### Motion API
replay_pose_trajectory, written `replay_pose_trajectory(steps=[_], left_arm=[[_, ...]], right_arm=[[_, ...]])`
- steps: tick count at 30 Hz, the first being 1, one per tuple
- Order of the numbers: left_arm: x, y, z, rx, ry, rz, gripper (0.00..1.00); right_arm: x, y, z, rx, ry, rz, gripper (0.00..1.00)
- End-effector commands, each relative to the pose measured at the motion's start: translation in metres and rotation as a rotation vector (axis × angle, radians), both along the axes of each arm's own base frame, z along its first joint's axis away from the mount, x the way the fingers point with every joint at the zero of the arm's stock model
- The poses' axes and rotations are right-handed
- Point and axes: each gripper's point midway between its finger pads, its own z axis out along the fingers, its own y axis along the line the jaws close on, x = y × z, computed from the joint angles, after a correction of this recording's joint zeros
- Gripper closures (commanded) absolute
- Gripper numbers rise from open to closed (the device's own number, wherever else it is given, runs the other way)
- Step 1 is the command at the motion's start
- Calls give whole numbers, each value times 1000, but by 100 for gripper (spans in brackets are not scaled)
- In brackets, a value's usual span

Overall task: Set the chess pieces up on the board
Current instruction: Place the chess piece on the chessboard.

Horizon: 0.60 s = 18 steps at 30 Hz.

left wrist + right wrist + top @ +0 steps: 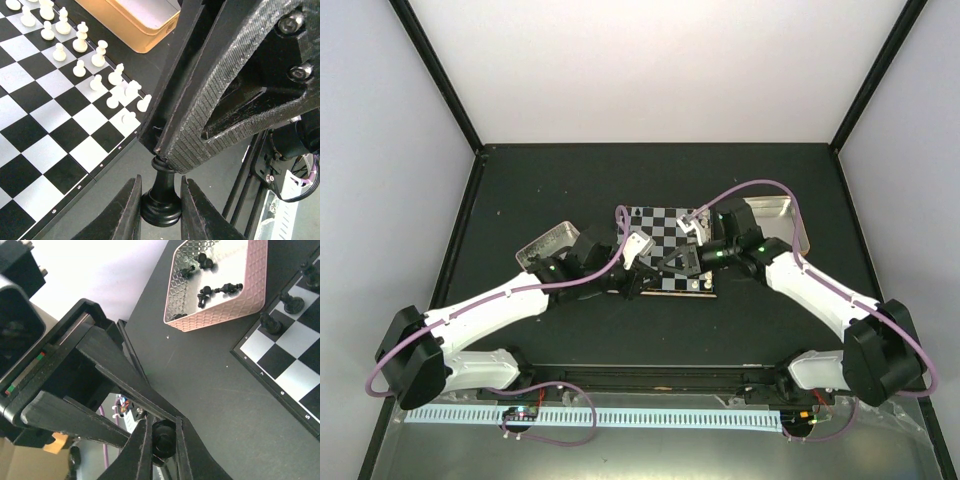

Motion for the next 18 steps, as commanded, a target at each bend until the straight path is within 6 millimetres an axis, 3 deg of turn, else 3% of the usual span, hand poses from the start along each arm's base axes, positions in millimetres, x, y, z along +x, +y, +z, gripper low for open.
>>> replay_pose_trajectory(steps=[1,3,7,9,13,18], left_arm=[[-1,-3,13,-41,-43,-32,88],[0,-2,14,-37,-46,-23,84],[16,13,5,29,-34,110,50],[25,27,-1,69,-31,199,41],[47,72,-5,126,-40,438,31],[60,124,11,119,-91,667,25]], right_arm=[[1,4,12,17,-30,20,97],[3,4,13,17,-41,13,99],[16,1,12,-23,-83,-47,99],[28,-1,8,-61,-113,-95,99],[63,-6,-7,-202,-196,-229,99],[105,1,-19,-362,-263,-363,99]])
